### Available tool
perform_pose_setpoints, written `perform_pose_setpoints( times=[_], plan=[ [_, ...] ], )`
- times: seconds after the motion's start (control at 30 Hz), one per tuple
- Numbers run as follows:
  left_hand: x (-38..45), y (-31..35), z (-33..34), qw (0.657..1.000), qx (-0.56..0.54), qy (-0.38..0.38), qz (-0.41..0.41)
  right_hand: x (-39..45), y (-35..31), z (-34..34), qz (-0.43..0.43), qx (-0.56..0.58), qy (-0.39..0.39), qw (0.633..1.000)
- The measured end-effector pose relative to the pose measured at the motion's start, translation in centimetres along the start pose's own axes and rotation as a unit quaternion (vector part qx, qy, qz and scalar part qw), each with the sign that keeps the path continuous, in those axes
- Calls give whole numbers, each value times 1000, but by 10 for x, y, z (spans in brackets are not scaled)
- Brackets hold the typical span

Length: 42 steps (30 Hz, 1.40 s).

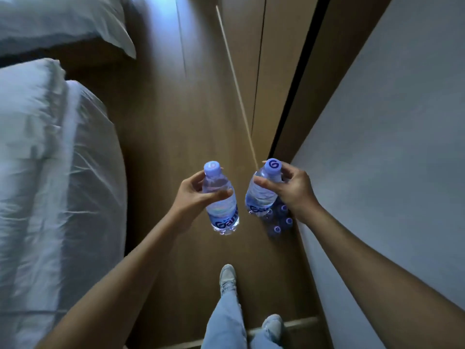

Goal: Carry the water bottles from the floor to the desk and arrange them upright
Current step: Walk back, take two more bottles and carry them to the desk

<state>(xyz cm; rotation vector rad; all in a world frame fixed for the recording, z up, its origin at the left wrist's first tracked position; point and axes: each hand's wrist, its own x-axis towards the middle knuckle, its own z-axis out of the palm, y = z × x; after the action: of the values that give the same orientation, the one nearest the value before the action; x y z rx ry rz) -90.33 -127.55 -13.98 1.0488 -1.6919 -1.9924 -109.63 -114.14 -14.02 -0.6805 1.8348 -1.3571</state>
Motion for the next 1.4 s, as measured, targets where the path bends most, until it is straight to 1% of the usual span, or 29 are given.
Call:
perform_pose_setpoints(
  times=[0.1,0.27,0.37,0.53,0.63,0.83,1.03,1.13,1.27,1.4],
  plan=[
    [7,61,-33,999,-8,11,36,26,-74,19,-41,-13,-44,998],
    [34,125,-77,995,-11,34,90,77,-148,50,-81,-23,-80,993],
    [60,154,-96,993,-7,43,106,111,-175,67,-100,-31,-69,992],
    [129,192,-126,992,-2,53,116,190,-211,88,-116,-65,-51,990],
    [186,209,-145,991,1,61,117,253,-227,100,-119,-73,-44,989],
    [317,253,-189,989,-16,83,122,398,-273,121,-124,-97,-59,986],
    [453,312,-241,988,-15,79,133,539,-326,151,-119,-107,-71,985],
    [524,330,-271,987,-18,82,138,615,-341,168,-120,-110,-77,984],
    [638,358,-323,987,-7,72,145,736,-363,196,-126,-117,-81,982],
    [737,397,-377,990,-6,59,128,839,-401,223,-116,-112,-78,984]
  ],
)
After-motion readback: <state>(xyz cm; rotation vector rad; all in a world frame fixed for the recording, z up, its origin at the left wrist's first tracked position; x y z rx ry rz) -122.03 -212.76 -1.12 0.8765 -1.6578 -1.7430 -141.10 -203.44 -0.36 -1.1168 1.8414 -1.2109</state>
